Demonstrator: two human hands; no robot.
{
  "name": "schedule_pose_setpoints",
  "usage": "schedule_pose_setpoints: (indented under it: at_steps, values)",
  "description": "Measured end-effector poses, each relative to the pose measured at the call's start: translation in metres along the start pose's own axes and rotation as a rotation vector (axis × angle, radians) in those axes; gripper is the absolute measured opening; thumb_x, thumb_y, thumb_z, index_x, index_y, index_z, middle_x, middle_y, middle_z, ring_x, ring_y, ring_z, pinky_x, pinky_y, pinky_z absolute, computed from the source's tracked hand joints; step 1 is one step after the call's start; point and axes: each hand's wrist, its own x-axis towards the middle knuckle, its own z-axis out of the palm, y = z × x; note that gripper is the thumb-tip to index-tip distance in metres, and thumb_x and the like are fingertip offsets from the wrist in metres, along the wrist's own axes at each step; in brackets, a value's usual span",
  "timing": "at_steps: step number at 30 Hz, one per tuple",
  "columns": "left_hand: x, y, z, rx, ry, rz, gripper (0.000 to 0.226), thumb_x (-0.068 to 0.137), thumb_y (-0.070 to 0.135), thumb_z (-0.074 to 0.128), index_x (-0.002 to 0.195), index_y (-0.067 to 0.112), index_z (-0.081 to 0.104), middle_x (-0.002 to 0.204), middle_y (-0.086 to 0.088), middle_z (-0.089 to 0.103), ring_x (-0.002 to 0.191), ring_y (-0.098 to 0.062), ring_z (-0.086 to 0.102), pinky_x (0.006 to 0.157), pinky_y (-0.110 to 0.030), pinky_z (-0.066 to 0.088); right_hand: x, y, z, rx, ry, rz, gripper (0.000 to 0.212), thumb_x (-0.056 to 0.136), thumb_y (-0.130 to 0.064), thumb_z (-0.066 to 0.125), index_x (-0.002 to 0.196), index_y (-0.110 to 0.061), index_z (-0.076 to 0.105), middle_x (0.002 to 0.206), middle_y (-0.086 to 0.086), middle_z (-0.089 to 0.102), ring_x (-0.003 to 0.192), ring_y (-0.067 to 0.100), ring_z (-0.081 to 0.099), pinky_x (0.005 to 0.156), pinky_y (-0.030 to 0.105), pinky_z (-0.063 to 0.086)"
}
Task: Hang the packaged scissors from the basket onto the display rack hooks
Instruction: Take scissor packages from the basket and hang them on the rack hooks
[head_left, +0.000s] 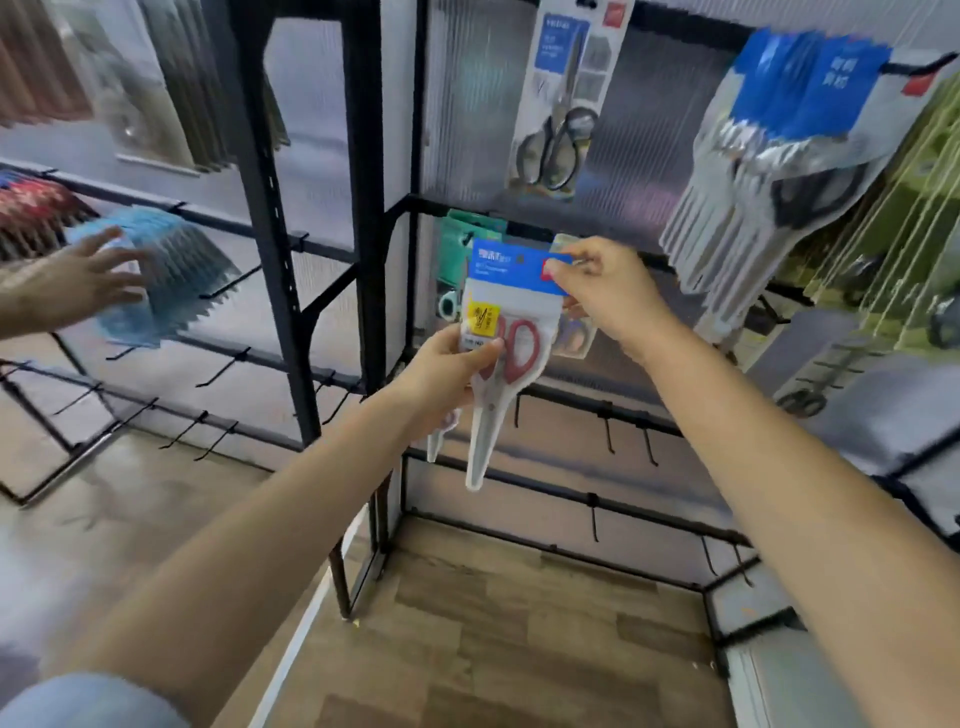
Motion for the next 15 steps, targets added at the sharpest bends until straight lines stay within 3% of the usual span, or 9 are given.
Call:
schedule_pose_setpoints:
  at_steps: [2, 6, 10, 12, 15]
  values:
    - [-0.004, -0.019, -0.012, -0.024, 0.006, -0.025, 0.007, 0.093, 0.019, 0.058, 0.097, 0.013, 0.057, 0.087, -0.007, 0.065, 0.081, -0.025, 0.059, 0.071, -0.038, 0.047, -0.004, 0.008, 0.017, -0.052, -0.052, 0.003, 0.01, 0.091, -0.017, 0.061, 0.097, -0.009, 0.063, 0.092, 0.011, 0.063, 0.079, 0.021, 0.058, 0.067, 0.037, 0.05]
    - [-0.016, -0.059, -0.03, -0.064, -0.041, -0.105, 0.009, 0.097, 0.011, 0.048, 0.103, 0.01, 0.055, 0.088, -0.003, 0.064, 0.078, -0.015, 0.062, 0.074, -0.032, 0.051, -0.013, 0.043, 0.056, -0.071, -0.124, 0.074, 0.005, 0.09, -0.015, 0.062, 0.086, -0.015, 0.058, 0.094, 0.015, 0.066, 0.084, 0.024, 0.059, 0.082, 0.045, 0.05]
    - [-0.02, -0.107, -0.047, -0.103, -0.015, -0.213, 0.011, 0.098, 0.008, 0.047, 0.098, 0.012, 0.057, 0.088, -0.003, 0.065, 0.075, -0.011, 0.065, 0.07, -0.026, 0.053, -0.023, 0.08, 0.09, -0.134, -0.19, 0.15, 0.005, 0.088, -0.015, 0.063, 0.087, -0.015, 0.059, 0.094, 0.021, 0.067, 0.089, 0.034, 0.064, 0.078, 0.041, 0.05]
    - [-0.016, -0.13, -0.053, -0.128, 0.044, -0.265, 0.009, 0.097, 0.011, 0.048, 0.1, 0.009, 0.056, 0.09, -0.007, 0.064, 0.075, -0.012, 0.064, 0.071, -0.025, 0.053, -0.024, 0.097, 0.105, -0.141, -0.219, 0.186, 0.009, 0.089, -0.014, 0.062, 0.082, -0.016, 0.057, 0.085, 0.012, 0.067, 0.081, 0.027, 0.064, 0.071, 0.035, 0.048]
    - [-0.003, -0.16, -0.063, -0.118, 0.172, -0.336, 0.026, 0.095, 0.025, 0.054, 0.108, 0.002, 0.054, 0.097, -0.012, 0.063, 0.086, -0.02, 0.061, 0.078, -0.034, 0.051, -0.019, 0.122, 0.129, -0.123, -0.265, 0.222, 0.016, 0.09, -0.014, 0.059, 0.076, -0.02, 0.054, 0.071, -0.011, 0.058, 0.06, -0.001, 0.055, 0.059, 0.021, 0.043]
